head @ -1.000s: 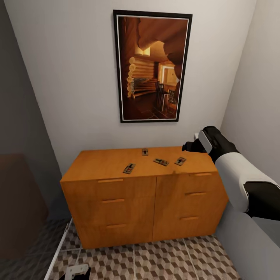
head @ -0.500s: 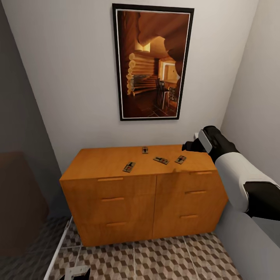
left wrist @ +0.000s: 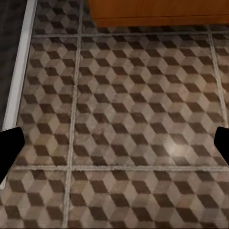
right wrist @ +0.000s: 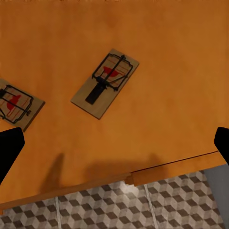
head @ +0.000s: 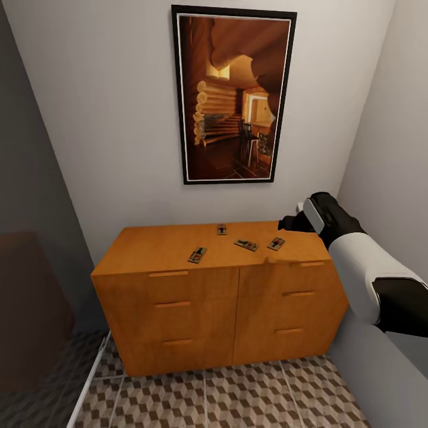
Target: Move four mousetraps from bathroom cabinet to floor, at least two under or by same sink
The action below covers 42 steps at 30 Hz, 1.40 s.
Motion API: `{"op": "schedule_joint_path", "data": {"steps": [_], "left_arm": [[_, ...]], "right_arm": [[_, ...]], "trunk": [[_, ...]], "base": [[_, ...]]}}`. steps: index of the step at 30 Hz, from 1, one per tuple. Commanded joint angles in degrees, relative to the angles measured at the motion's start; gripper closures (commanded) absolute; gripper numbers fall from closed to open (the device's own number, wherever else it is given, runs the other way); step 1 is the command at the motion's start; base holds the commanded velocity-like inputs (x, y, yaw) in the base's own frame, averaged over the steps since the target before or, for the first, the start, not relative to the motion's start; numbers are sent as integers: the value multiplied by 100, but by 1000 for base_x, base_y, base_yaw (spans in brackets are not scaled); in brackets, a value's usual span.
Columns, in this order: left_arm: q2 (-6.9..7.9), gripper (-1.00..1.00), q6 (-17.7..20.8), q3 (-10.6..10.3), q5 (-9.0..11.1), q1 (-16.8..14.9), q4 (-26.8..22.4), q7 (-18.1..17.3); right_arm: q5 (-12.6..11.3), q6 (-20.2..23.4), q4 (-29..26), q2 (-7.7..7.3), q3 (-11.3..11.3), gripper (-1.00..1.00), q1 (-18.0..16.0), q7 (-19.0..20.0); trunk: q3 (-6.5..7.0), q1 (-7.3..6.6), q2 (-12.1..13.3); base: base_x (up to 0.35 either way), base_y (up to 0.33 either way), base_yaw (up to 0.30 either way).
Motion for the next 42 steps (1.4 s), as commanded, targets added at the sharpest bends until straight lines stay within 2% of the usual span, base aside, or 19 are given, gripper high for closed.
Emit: {"op": "schedule_joint_path", "data": {"steps": [1, 6, 11, 23, 36, 42], "left_arm": [[15, -100, -113, 47, 8, 54, 24, -54], [57, -100, -509, 47, 7, 275, 24, -53], [49, -100, -683, 41, 5, 368, 22, -52], [32, -100, -738, 46, 5, 400, 16, -52], [32, -100, -735, 47, 6, 401, 15, -52], [32, -100, -735, 47, 5, 401, 15, -52]], "right_arm": [[-61, 19, -6, -4, 21, -100, -3, -50], [-61, 19, -6, -4, 21, -100, -3, -50], [-56, 19, -6, -7, 21, -100, -3, -55], [-52, 18, -6, -7, 29, -100, -3, -59], [-45, 18, -6, -4, 36, -100, -3, -59], [-40, 18, -6, -4, 38, -100, -3, -59]], "trunk": [[-6, 0, -3], [-6, 0, -3], [-6, 0, -3], [-6, 0, -3], [-6, 0, -3], [-6, 0, -3]], "base": [[0, 0, 0], [0, 0, 0], [0, 0, 0], [20, 0, 0], [263, 0, 0], [114, 0, 0]]}}
